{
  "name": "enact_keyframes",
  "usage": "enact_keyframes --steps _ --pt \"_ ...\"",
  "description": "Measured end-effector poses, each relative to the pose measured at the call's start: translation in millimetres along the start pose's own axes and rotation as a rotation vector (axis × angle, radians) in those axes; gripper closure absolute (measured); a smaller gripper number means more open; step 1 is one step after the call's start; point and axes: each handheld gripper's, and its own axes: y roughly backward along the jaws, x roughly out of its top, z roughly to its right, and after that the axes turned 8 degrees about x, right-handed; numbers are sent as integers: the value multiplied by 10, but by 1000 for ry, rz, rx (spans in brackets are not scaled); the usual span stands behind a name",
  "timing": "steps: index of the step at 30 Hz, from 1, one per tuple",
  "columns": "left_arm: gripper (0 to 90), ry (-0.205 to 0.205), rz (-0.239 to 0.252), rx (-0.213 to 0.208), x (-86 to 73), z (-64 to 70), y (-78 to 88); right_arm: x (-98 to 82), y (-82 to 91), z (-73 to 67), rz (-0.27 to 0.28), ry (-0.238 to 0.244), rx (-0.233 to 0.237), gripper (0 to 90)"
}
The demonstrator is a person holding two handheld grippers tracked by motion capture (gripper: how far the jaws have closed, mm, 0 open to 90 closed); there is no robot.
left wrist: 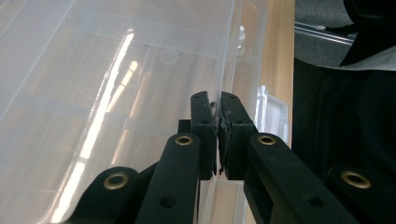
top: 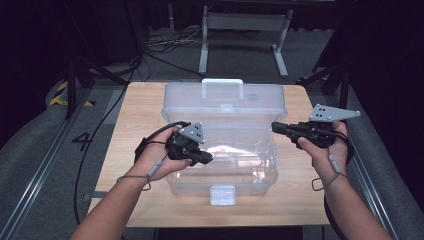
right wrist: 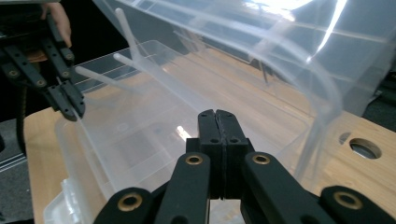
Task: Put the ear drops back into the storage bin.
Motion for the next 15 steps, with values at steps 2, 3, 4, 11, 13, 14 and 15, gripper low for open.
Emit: enact_keyframes --steps 2,3,4,11,13,14,15 --pt "859 -3 -2 -3 -2 2 -2 1 2 13 2 -4 -1 900" --pt "859 -4 -9 -7 -2 3 -1 1 1 23 5 -6 -1 900" --pt "859 -4 -10 -9 -3 6 -4 -2 5 31 9 -12 -5 900" --pt "859 -5 -14 -15 -15 26 -23 -14 11 45 11 -18 -6 900" --pt "859 -4 -15 -13 -18 30 -21 -20 14 42 10 -22 -4 900" --pt "859 -3 -12 -12 -21 32 -23 -24 14 39 13 -21 -7 900" --pt "859 -3 -12 -12 -21 32 -23 -28 15 37 15 -20 -8 900"
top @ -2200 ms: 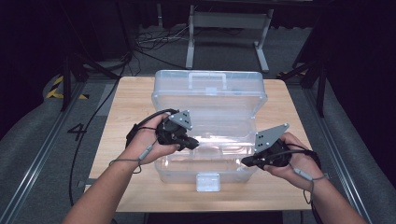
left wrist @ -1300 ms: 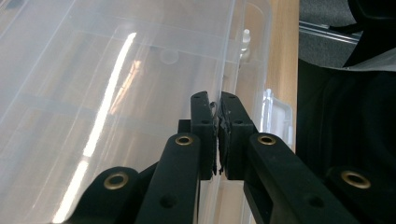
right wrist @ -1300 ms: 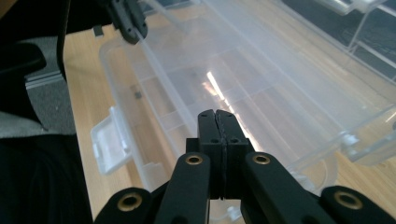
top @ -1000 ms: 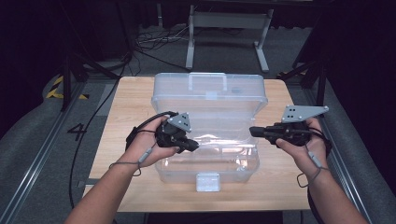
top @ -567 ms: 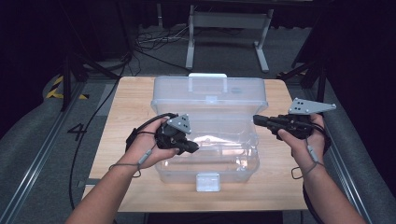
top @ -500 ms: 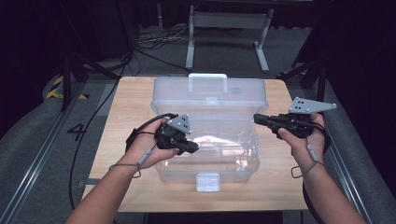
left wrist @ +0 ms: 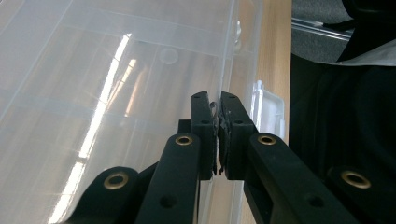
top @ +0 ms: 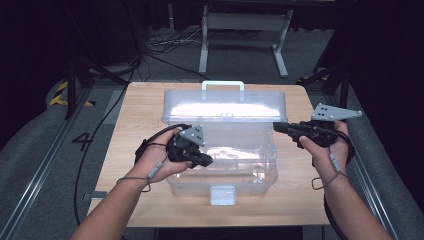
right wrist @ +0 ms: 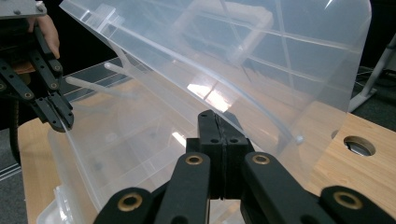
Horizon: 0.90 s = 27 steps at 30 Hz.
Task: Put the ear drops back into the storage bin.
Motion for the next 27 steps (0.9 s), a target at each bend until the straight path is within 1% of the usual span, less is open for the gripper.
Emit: enact_keyframes --steps 4,6,7,8,10,13,15,21,24,27 --pt "855 3 2 -1 -1 -3 0 -5 7 -4 4 -1 0 900" --pt "840 17 7 -11 -5 -14 4 -5 9 -8 2 -1 0 900" --pt "829 23 16 -21 -8 -23 19 -6 10 -10 1 0 1 900" --pt "821 33 40 -29 -16 -31 40 -6 10 -14 0 1 2 900" --pt "820 48 59 -32 -29 -39 87 -11 10 -30 -4 6 1 900" --pt "827 68 91 -16 -53 -49 163 -19 11 -46 -1 9 3 900" --pt "831 73 103 -14 -67 -55 209 -23 12 -54 -1 11 1 900" --pt "844 104 154 24 -138 -56 358 -20 35 -87 -7 23 6 900" --pt "859 137 185 47 -190 -69 431 -20 51 -111 -13 30 4 900" --pt "868 179 220 71 -268 -95 504 -31 61 -125 -16 37 7 900"
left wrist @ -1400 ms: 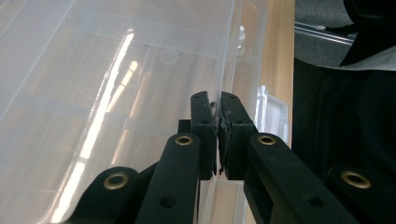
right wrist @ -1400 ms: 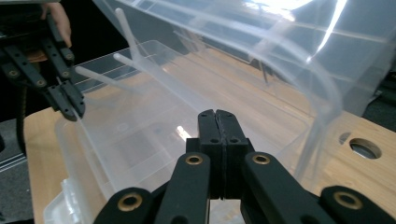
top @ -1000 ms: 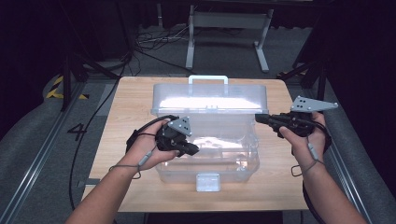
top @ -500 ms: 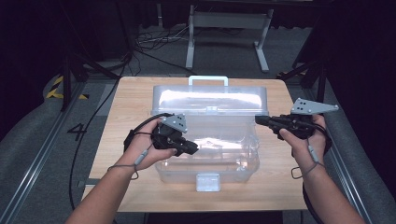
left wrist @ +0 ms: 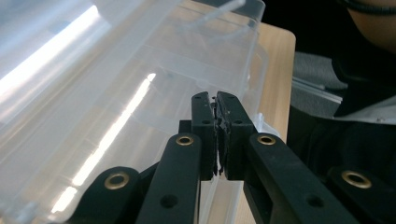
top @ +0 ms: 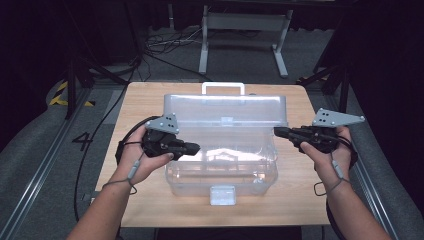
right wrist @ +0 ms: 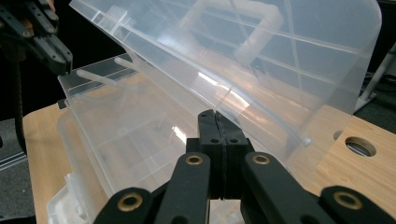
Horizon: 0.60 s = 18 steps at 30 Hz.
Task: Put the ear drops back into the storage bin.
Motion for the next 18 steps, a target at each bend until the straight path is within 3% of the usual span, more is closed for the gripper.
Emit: enact_keyframes --steps 14,18 --pt "876 149 107 161 -277 -154 349 -48 21 -26 -2 3 9 900" --pt "878 171 135 184 -320 -157 385 -66 26 -44 -8 4 13 900"
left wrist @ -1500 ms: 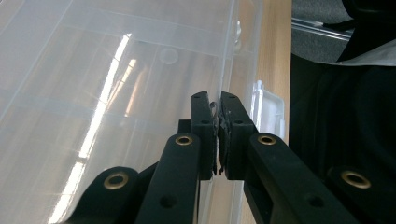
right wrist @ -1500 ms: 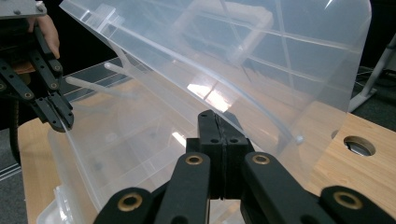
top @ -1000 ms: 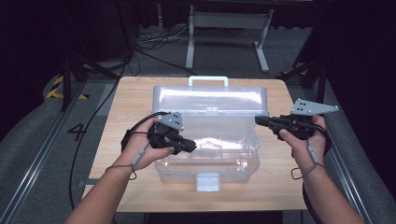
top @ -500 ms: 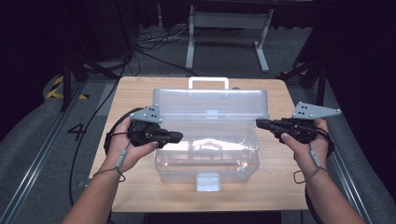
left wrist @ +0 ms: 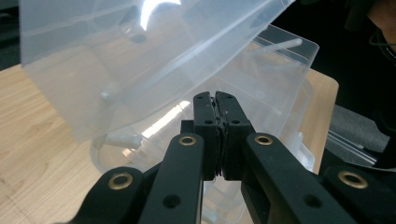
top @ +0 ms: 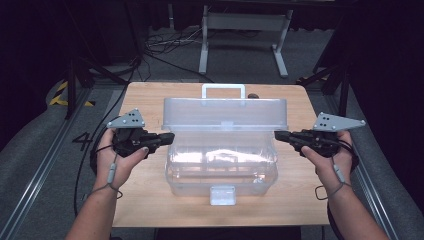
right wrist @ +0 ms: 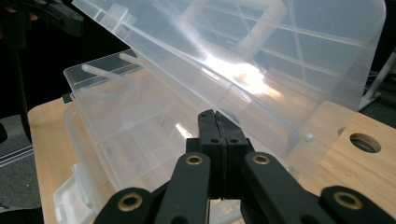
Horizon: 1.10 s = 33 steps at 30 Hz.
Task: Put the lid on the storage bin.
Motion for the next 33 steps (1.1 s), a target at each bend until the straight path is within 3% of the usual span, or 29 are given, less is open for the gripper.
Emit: enact_keyframes --steps 9,24,29,33 --pt "880 17 28 32 -58 33 35 -47 23 -37 -4 -2 5 900" --pt "874 28 33 3 -176 88 89 -146 52 -86 -19 -15 23 900" --pt "882 16 -3 32 -249 120 75 -229 82 -119 -32 -24 35 900" --pt "885 9 -20 29 -264 131 71 -264 88 -136 -40 -27 37 900"
